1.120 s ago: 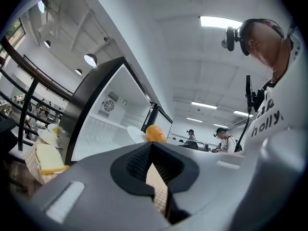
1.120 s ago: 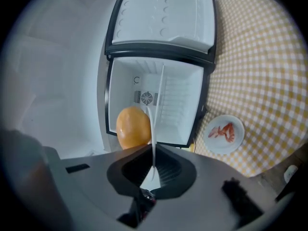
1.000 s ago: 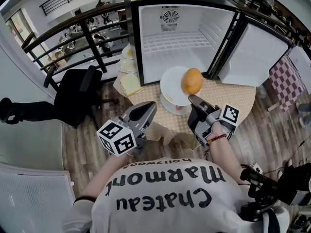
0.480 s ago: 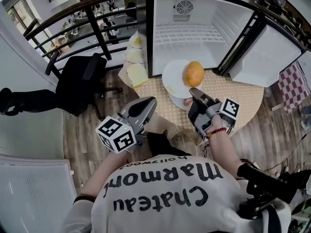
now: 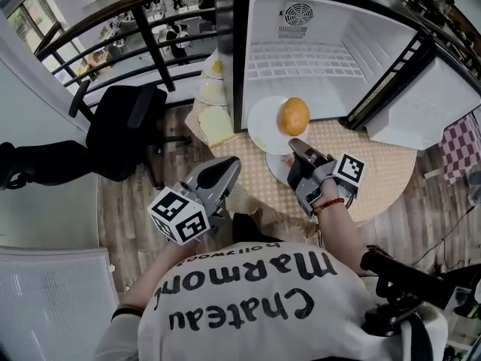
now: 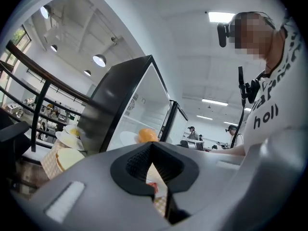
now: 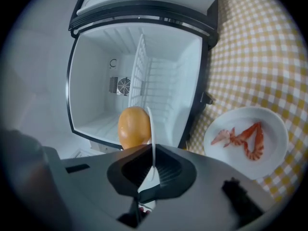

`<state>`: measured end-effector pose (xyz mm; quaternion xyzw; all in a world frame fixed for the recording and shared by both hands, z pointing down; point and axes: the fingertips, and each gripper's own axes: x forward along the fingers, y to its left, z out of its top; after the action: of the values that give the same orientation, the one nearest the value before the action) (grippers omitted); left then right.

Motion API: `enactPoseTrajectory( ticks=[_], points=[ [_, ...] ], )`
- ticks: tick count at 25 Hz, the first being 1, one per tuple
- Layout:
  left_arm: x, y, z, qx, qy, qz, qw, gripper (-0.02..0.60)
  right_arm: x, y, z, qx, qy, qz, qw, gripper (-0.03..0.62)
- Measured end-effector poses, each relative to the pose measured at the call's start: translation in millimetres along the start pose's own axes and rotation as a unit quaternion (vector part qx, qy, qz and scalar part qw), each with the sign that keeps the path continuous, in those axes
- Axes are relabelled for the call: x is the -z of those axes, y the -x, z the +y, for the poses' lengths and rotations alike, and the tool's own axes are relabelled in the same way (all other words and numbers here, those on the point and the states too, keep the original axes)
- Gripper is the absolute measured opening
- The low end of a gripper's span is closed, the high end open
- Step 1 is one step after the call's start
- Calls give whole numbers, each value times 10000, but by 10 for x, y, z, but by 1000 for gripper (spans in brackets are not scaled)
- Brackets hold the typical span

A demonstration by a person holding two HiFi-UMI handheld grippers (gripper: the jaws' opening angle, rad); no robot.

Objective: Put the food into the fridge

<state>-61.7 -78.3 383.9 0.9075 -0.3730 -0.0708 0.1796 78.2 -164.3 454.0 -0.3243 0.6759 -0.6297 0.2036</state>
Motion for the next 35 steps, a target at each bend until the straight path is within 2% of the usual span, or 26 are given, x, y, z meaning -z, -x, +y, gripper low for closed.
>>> enactPoseTrajectory(
  ticks=[4, 9, 15, 35],
  points=[
    [-36, -72, 213, -135, 180, -88, 9997, 5, -118, -228, -119, 120, 21, 37, 9999, 21],
    [9, -95, 424, -232, 227, -63, 9995, 5, -283, -448, -247, 272, 117, -52, 9995, 21],
    [54, -79, 694, -505, 421, -37, 9978, 5, -421, -720, -319, 204, -3, -134, 9997, 21],
    [67, -3, 1032, -705, 609, -52, 9956, 5, -656, -1234, -394, 563, 105, -321, 9978, 21]
  ],
)
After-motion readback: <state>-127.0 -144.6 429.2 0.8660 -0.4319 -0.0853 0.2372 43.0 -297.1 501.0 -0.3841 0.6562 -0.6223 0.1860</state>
